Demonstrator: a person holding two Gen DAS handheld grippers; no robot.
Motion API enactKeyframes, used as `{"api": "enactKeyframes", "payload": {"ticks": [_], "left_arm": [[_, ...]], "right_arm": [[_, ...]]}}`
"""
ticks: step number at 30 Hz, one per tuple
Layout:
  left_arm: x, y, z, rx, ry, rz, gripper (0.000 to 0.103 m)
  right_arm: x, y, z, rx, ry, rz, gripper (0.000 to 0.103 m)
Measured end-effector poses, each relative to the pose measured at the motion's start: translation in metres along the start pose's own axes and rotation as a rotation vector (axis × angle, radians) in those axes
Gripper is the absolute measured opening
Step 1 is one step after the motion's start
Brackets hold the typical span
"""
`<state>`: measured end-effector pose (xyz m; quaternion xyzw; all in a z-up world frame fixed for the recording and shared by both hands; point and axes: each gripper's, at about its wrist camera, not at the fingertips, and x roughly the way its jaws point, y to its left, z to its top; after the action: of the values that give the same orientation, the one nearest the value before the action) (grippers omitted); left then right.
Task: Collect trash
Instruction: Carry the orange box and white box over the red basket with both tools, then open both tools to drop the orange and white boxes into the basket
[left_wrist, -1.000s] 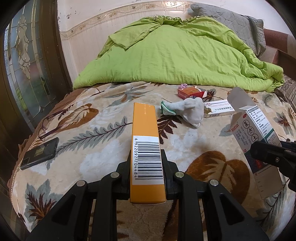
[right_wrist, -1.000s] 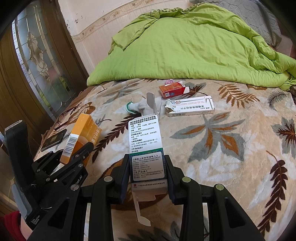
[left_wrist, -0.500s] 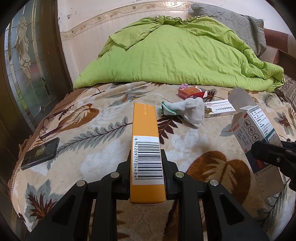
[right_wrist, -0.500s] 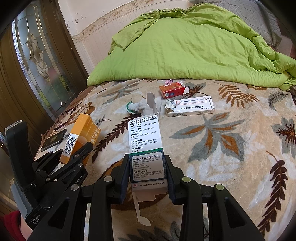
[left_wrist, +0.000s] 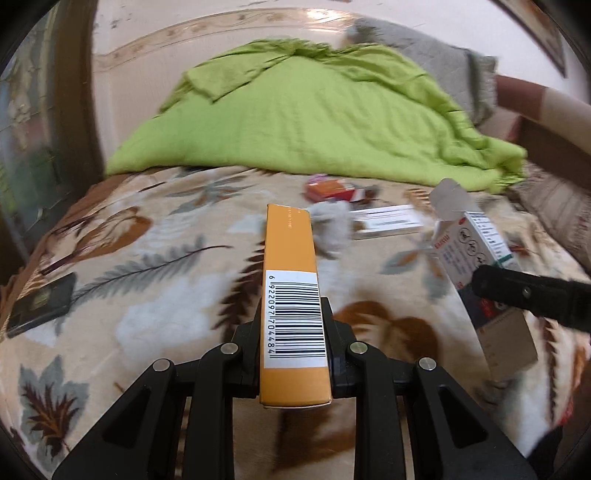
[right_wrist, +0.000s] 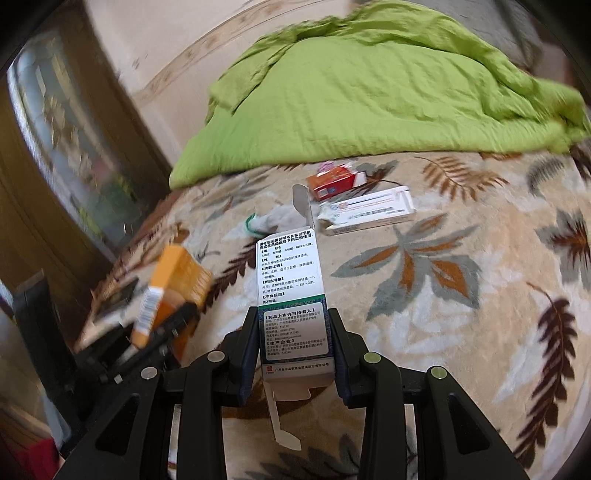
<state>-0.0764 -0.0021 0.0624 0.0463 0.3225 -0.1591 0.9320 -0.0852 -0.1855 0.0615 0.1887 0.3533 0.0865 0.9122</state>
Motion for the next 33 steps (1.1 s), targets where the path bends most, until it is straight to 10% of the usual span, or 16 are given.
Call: {"api": "enactKeyframes", "payload": {"ticks": [14,27,33], "left_arm": [[-0.061,-0.128,-0.001,0.204,0.072,-0.449,0.023],[-0.121,-0.345,-0.018,0.454,0.246,-0.932,0.023],[-0.117,-0.406,-0.045,0.521,0.340,-0.966,0.041]], "right_arm": [[-0.160,-0.081,-0.055,0.273,-0.135,-0.038,0.038],[-0.364,-0.201,-0.158,0.575,-0.317,-0.436,0.038],[-0.382,-0.232,-0.189,0.664,-0.294,-0.510,0.041]]}}
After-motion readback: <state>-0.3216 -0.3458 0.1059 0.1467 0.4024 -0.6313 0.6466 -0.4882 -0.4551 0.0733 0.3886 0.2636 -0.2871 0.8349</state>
